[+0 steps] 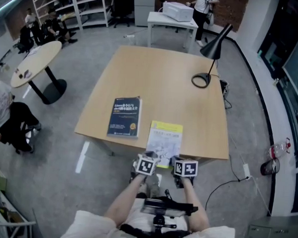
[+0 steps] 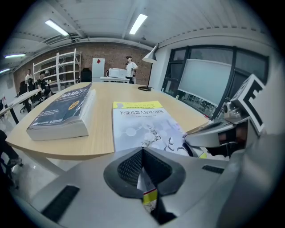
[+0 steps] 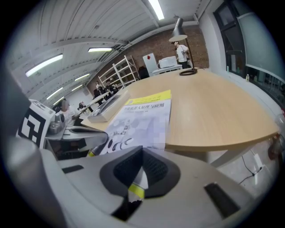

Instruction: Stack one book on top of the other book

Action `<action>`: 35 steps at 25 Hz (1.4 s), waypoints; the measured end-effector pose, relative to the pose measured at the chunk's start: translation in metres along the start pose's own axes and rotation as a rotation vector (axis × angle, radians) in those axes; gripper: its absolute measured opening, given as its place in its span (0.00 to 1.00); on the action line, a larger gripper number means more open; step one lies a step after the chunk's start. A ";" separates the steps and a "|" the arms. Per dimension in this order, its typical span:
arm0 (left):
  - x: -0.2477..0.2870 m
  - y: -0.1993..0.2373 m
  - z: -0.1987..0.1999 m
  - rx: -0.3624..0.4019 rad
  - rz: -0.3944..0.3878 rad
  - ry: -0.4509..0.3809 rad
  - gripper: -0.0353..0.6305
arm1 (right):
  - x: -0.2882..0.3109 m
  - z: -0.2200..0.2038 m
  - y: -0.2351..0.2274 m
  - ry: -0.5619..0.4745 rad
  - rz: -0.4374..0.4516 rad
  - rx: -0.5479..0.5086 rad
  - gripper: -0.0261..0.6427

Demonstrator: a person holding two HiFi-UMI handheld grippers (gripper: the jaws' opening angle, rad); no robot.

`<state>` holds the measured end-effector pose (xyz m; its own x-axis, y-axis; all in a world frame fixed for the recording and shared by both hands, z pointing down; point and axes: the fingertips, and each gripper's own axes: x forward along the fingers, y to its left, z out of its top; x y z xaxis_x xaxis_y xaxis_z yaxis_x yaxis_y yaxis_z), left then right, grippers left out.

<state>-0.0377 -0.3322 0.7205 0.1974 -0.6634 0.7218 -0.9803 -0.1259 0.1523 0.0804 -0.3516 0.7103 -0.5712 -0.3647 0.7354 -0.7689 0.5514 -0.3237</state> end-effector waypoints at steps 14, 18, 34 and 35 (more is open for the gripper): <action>-0.051 0.014 0.008 0.009 -0.085 -0.184 0.06 | -0.045 0.022 0.005 -0.137 0.124 -0.015 0.29; -0.054 0.021 -0.001 -0.054 -0.115 -0.224 0.23 | -0.042 0.008 -0.002 -0.116 0.163 0.056 0.41; -0.023 0.016 -0.026 -0.259 -0.284 -0.061 0.31 | -0.008 -0.012 -0.011 0.002 0.251 0.197 0.42; -0.021 0.015 -0.026 -0.261 -0.294 -0.052 0.31 | -0.006 -0.014 -0.011 0.009 0.256 0.205 0.42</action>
<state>-0.0563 -0.3012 0.7249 0.4620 -0.6639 0.5880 -0.8451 -0.1286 0.5189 0.0966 -0.3449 0.7179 -0.7515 -0.2269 0.6195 -0.6430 0.4619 -0.6109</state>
